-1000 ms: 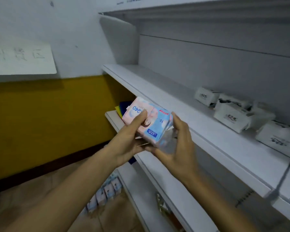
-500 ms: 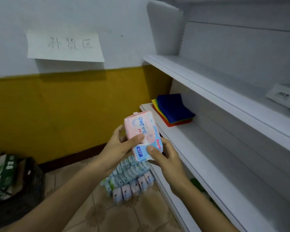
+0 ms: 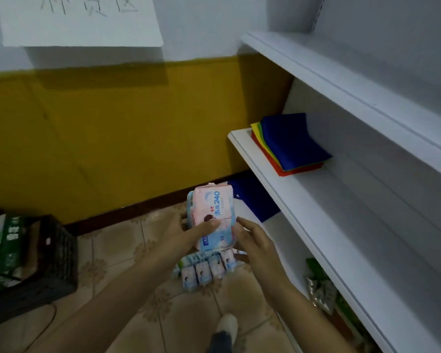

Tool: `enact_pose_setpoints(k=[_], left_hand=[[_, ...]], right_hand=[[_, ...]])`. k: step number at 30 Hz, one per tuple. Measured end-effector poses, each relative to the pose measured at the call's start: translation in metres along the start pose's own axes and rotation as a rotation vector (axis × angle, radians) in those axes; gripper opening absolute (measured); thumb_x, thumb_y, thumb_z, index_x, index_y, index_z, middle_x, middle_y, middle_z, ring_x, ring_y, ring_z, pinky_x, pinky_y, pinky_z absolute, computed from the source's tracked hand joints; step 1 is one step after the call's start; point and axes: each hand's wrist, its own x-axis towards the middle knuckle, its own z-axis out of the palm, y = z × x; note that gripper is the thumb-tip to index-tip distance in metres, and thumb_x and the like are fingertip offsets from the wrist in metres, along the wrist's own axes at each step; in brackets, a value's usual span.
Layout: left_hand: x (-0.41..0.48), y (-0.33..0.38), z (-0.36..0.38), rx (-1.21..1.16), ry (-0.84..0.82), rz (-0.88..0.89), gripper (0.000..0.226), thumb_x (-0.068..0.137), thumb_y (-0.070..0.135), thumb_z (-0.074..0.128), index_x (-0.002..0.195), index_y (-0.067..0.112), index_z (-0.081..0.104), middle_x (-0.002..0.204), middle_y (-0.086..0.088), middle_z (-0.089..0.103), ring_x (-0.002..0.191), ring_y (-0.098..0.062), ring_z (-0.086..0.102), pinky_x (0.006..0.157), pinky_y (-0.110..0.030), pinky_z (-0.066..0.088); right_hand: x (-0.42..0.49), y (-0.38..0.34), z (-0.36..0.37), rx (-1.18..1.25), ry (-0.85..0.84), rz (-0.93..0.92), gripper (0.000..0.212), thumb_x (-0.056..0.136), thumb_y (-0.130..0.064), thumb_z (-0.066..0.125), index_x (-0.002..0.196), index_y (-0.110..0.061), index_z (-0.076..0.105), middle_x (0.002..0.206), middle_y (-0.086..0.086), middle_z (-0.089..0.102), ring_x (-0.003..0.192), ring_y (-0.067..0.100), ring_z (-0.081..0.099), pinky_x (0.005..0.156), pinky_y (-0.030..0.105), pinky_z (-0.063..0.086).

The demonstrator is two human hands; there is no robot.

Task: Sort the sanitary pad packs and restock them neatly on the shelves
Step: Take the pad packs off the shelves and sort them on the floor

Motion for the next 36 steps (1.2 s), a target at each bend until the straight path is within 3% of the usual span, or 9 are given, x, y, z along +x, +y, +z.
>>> enact_pose_setpoints(k=[10,13,16,20,23,28,31,33,36], left_hand=[[0.109,0.009,-0.043,0.077,0.148,-0.1,0.081,0.052,0.055,0.088,0.117,0.02,0.056,0.109,-0.003,0.069,0.085,-0.017,0.072,0.074,-0.037,0.06],[0.13,-0.007,-0.058,0.039,0.162,-0.155,0.026,0.077,0.027,0.075,0.096,0.022,0.058,0.087,0.002,0.074,0.075,-0.015,0.072,0.064,-0.029,0.059],[0.147,-0.03,-0.076,0.01,0.103,-0.248,0.015,0.087,0.019,0.066,0.099,0.021,0.058,0.083,0.007,0.073,0.072,-0.011,0.072,0.06,-0.025,0.058],[0.18,-0.084,-0.125,0.147,0.025,-0.333,0.04,0.08,0.024,0.077,0.114,0.02,0.057,0.108,-0.003,0.07,0.09,-0.018,0.071,0.073,-0.033,0.06],[0.208,-0.131,-0.17,0.332,-0.135,-0.366,0.073,0.072,0.024,0.085,0.13,0.021,0.04,0.114,0.0,0.065,0.097,-0.014,0.066,0.075,-0.033,0.059],[0.253,-0.225,-0.23,0.496,-0.234,-0.558,0.046,0.077,0.008,0.078,0.112,0.014,0.049,0.098,0.002,0.062,0.081,-0.009,0.062,0.057,-0.015,0.051],[0.28,-0.296,-0.254,0.529,-0.249,-0.649,0.037,0.083,0.005,0.071,0.11,0.013,0.046,0.093,0.001,0.059,0.069,-0.002,0.058,0.049,-0.01,0.046],[0.301,-0.345,-0.262,0.527,-0.248,-0.709,0.038,0.085,0.004,0.069,0.113,0.015,0.047,0.097,0.001,0.059,0.077,-0.007,0.061,0.056,-0.012,0.052],[0.338,-0.429,-0.275,0.652,-0.236,-0.697,0.045,0.085,0.019,0.072,0.124,0.013,0.052,0.112,-0.003,0.061,0.103,-0.022,0.062,0.088,-0.037,0.054]], right_hand=[[0.135,0.017,0.028,0.017,-0.155,0.166,0.042,0.082,-0.038,0.063,0.121,-0.025,0.053,0.113,-0.004,0.063,0.085,-0.001,0.068,0.064,0.016,0.054],[0.155,0.037,0.045,-0.027,-0.154,0.291,0.072,0.067,-0.057,0.067,0.129,-0.026,0.048,0.117,-0.003,0.064,0.096,0.009,0.067,0.072,0.022,0.057],[0.166,0.066,0.07,0.015,-0.167,0.439,0.052,0.081,-0.041,0.069,0.125,-0.022,0.05,0.114,0.002,0.067,0.092,0.013,0.069,0.065,0.017,0.054],[0.171,0.123,0.106,0.05,-0.002,0.557,0.025,0.087,-0.016,0.069,0.108,-0.021,0.056,0.1,-0.001,0.07,0.08,0.004,0.07,0.066,0.02,0.056],[0.174,0.181,0.139,0.051,0.112,0.709,0.042,0.085,-0.017,0.072,0.122,-0.012,0.052,0.111,0.008,0.068,0.095,0.019,0.069,0.085,0.038,0.057],[0.177,0.291,0.196,0.107,0.326,0.919,0.025,0.089,0.0,0.063,0.11,0.012,0.059,0.096,0.025,0.068,0.078,0.025,0.068,0.067,0.029,0.056],[0.183,0.366,0.224,0.115,0.454,1.062,0.009,0.091,-0.007,0.062,0.087,0.001,0.062,0.086,0.024,0.065,0.08,0.039,0.062,0.07,0.038,0.05],[0.191,0.425,0.236,0.083,0.434,1.154,0.011,0.089,-0.016,0.065,0.091,-0.005,0.061,0.094,0.017,0.067,0.087,0.034,0.065,0.078,0.042,0.055],[0.213,0.519,0.245,0.091,0.435,1.211,0.027,0.089,-0.026,0.065,0.103,-0.003,0.061,0.089,0.01,0.068,0.074,0.022,0.064,0.063,0.032,0.053]])
